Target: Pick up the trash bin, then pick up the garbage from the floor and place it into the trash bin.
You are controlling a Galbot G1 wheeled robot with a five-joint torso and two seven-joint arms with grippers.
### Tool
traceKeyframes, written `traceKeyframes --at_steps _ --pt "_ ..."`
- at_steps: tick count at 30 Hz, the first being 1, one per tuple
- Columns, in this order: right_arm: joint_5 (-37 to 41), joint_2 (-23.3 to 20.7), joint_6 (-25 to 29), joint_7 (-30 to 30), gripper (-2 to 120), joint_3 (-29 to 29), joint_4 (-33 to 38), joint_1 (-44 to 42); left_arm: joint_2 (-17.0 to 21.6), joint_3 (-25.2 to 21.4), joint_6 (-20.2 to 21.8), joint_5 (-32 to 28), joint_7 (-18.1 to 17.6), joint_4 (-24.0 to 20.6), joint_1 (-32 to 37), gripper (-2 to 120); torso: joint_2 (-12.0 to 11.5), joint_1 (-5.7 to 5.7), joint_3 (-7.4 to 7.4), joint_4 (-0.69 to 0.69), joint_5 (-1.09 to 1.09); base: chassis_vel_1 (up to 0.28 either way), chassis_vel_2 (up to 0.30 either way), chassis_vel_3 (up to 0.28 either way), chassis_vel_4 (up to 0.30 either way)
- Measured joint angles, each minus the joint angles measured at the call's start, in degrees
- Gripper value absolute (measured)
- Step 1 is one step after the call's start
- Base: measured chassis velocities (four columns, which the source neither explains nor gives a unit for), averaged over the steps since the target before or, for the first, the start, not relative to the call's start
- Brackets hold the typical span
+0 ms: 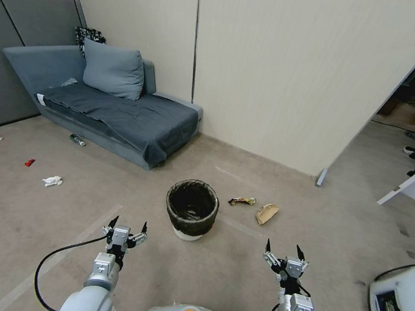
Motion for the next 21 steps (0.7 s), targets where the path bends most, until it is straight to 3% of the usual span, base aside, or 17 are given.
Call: traceKeyframes --at_steps 15,19,21 --pt "-1.1 0.0 1.7 0.0 100 -0.2 -1.2 0.5 0.2 0.0 0.0 -0.4 0.1 0.5 -0.4 100 0.0 0.00 0.00 0.01 0.03 -0.136 0.135 0.127 -0.127" --pt "-1.2 0.0 2.1 -0.1 100 -0.2 -1.4 0.6 1.9 0.4 1.9 -1.5 2.3 0.6 -1.3 100 0.0 0.01 0.01 0.01 0.01 -0.048 0.054 0.022 -0.037" --pt "-1.2 0.0 2.1 -0.1 100 -0.2 -1.4 0.6 2.7 0.9 5.9 -2.6 5.2 -0.3 -3.1 100 0.0 0.00 0.00 0.00 0.00 0.006 -0.016 -0.021 0.027"
